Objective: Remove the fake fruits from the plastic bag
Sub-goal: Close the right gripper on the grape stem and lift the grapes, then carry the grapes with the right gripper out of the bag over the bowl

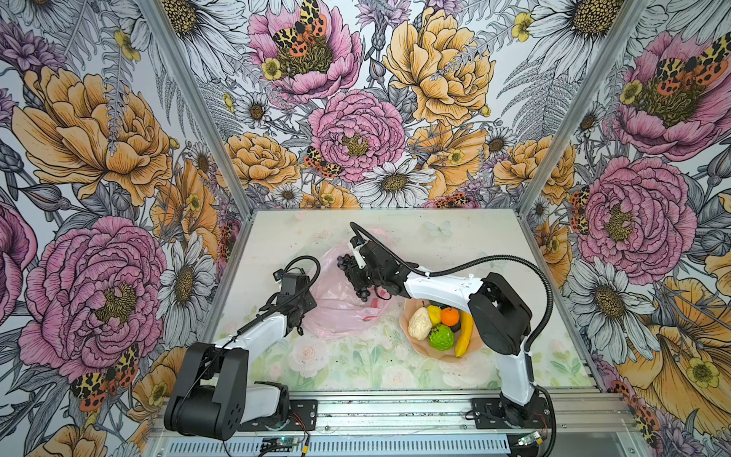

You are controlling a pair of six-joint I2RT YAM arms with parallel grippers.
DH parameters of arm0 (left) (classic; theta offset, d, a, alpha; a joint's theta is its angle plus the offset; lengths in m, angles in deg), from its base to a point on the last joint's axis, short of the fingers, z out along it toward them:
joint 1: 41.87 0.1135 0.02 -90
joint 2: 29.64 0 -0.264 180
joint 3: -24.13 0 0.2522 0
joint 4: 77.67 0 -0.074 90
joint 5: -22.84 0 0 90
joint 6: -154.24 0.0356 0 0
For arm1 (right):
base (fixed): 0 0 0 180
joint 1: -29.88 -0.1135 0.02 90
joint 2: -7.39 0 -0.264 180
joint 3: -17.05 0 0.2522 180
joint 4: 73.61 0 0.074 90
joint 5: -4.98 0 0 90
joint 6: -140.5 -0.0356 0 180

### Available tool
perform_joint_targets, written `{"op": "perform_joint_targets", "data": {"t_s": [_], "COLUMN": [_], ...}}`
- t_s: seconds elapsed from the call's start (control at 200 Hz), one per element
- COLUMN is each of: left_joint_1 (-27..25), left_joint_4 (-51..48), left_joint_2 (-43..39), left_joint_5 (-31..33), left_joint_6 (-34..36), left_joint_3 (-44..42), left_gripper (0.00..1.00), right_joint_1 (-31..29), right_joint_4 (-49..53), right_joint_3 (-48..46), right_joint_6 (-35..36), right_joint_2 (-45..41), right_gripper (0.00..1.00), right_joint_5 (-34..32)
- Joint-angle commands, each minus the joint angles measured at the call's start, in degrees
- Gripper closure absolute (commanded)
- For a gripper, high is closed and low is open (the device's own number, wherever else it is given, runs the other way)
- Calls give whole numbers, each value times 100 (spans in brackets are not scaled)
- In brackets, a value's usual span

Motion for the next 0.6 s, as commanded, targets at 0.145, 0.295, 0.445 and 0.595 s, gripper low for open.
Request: {"op": "perform_joint_targets", "data": {"t_s": [0.145, 0.295, 0.445, 0.595], "left_joint_1": [331, 462, 472, 485], "left_joint_4": [9, 28, 42, 64], "left_joint_2": [-400, -505, -517, -526], "left_joint_5": [81, -96, -122, -148], "left_joint_6": [-160, -105, -87, -66], "left_joint_3": [-108, -157, -169, -177], "left_gripper": [94, 95, 95, 95], "right_joint_1": [-73, -203, -226, -216], "right_joint_4": [-319, -235, -176, 155], "right_joint_3": [-328, -466, -614, -741], "right_joint_6": [307, 832, 965, 1248], "right_joint_2": [-926, -1203, -1512, -1964], "right_gripper": [56, 57, 57, 57], "right_joint_5": [-163, -215, -416, -514]}}
